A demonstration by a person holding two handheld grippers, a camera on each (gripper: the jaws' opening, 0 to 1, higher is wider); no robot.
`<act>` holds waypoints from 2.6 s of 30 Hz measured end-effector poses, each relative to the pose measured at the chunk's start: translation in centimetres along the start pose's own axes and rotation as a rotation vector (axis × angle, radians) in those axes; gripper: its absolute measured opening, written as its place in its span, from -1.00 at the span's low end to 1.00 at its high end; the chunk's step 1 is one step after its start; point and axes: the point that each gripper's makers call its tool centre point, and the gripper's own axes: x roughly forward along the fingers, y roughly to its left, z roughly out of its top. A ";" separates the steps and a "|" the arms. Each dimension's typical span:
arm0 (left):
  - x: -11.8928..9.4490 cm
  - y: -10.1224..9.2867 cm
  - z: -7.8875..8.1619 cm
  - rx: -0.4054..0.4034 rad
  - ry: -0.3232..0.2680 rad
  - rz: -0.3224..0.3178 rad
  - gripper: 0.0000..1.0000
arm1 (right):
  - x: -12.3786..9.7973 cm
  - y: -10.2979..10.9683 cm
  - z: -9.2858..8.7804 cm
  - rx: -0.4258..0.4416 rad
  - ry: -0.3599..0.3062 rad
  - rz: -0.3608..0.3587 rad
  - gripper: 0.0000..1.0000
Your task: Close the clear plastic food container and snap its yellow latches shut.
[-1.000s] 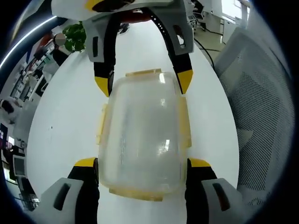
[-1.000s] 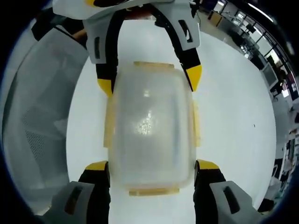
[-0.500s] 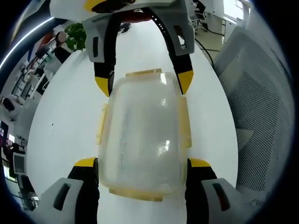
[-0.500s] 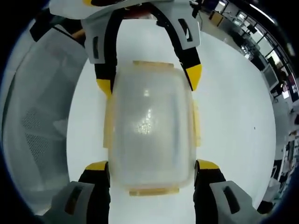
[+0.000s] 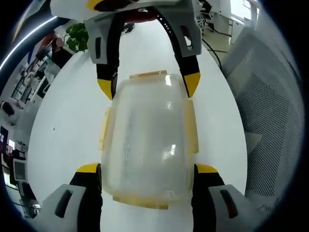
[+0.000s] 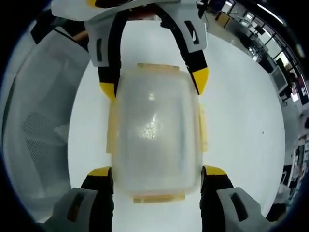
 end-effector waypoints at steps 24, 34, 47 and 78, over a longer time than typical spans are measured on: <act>0.6 2.9 0.0 0.000 0.010 -0.005 0.54 | 0.1 -3.0 -0.3 -0.006 0.020 -0.001 0.47; 1.2 4.5 0.2 0.004 0.015 -0.008 0.54 | 0.2 -4.6 -0.7 -0.003 0.025 -0.003 0.47; 1.8 6.0 0.3 0.007 0.015 -0.012 0.55 | 0.3 -6.2 -1.0 0.001 0.032 -0.006 0.47; 0.0 6.2 -0.2 -0.106 -0.054 0.092 0.76 | -1.8 -5.7 -1.2 0.051 -0.057 -0.148 0.72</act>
